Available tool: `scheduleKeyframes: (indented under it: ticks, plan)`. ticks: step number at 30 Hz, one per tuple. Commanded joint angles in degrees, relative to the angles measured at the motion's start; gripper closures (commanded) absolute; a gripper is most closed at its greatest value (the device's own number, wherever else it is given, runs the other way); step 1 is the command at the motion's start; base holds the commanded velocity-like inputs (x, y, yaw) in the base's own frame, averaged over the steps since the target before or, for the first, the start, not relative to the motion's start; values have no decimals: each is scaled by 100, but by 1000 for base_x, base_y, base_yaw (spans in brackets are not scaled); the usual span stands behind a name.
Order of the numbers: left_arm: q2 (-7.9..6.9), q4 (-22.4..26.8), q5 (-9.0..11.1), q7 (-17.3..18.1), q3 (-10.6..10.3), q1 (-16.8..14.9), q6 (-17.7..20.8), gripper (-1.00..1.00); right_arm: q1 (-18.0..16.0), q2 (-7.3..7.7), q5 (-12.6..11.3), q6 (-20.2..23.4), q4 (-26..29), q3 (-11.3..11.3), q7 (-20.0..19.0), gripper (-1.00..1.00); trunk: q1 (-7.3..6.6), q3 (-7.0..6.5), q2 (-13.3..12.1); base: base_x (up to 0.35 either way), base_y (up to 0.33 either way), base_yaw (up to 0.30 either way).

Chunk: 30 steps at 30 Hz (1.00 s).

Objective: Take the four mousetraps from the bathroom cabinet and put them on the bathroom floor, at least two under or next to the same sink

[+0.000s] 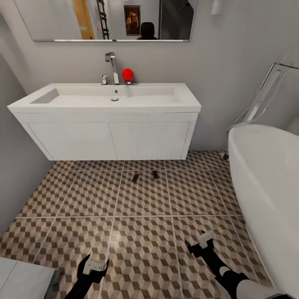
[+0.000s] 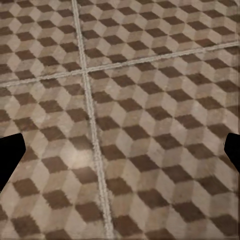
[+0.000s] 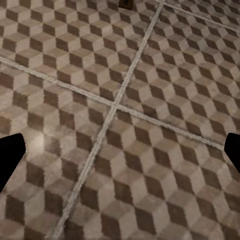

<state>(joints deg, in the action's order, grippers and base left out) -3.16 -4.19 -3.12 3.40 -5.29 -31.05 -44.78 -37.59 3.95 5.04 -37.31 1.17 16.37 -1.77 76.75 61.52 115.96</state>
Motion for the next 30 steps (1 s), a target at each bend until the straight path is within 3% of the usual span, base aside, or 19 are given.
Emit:
scheduleKeyframes:
  ticks: [1,16,30]
  plan:
    - [0,-21,4,-6,-33,29,-45,-100,49,4,50,-52,-3,-46,-17,-100,-23,-15,-40,0,0,0]
    - [-8,-21,7,-8,-33,304,-97,-100,410,-2,49,-184,-5,-46,-17,-100,-353,-284,-641,0,0,0]
    - [-1,-21,84,-15,-33,451,-135,-100,521,-7,42,-189,-11,-44,0,-100,-660,-535,-1203,0,0,0]
